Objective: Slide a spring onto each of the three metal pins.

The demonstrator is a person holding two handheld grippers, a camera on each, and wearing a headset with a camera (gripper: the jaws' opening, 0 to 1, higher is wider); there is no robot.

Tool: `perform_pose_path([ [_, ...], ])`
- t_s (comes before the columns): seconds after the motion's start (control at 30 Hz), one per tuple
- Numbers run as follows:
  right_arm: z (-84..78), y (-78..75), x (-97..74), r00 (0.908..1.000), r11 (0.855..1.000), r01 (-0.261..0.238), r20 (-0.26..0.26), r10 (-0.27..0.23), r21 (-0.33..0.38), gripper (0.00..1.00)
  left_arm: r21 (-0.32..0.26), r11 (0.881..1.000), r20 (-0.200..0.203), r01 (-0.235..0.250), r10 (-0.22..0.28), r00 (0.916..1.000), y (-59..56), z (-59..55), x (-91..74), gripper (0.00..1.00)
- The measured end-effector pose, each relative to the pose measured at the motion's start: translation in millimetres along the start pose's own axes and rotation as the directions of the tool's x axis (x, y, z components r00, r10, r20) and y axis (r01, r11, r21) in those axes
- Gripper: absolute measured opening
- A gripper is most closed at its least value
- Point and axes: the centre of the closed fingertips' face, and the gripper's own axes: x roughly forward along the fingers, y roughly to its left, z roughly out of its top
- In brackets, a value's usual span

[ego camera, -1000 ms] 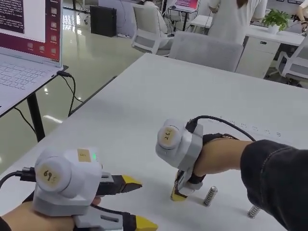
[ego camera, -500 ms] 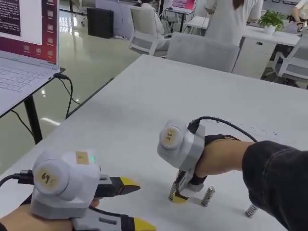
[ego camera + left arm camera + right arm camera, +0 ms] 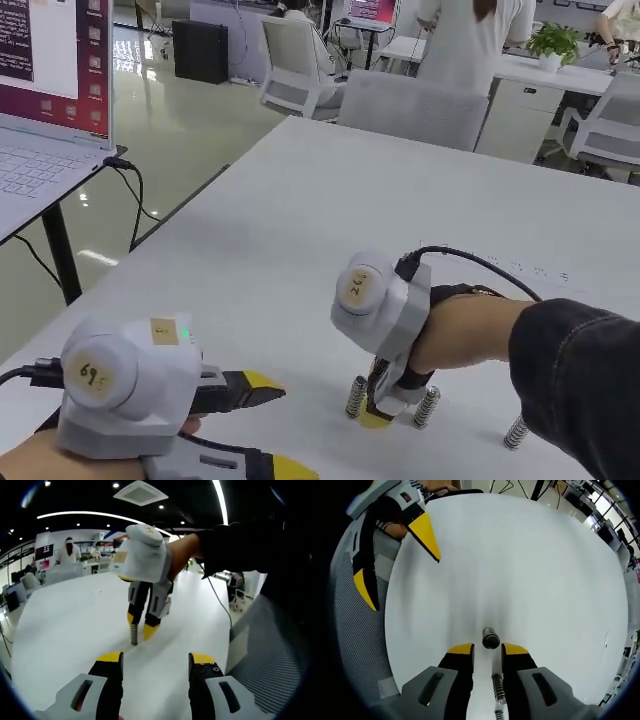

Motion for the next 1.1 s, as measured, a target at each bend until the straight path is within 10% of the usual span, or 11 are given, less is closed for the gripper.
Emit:
perform_pose_path([
  [1.1,-6.0,21.5,-19.7,0.9950,0.997,0.023,0.095,-0.029,0.070,0.19,0.017,1.000,-0.008,0.009,-0.009,0.9999,-3.4,-0.3,0.2,0.47],
])
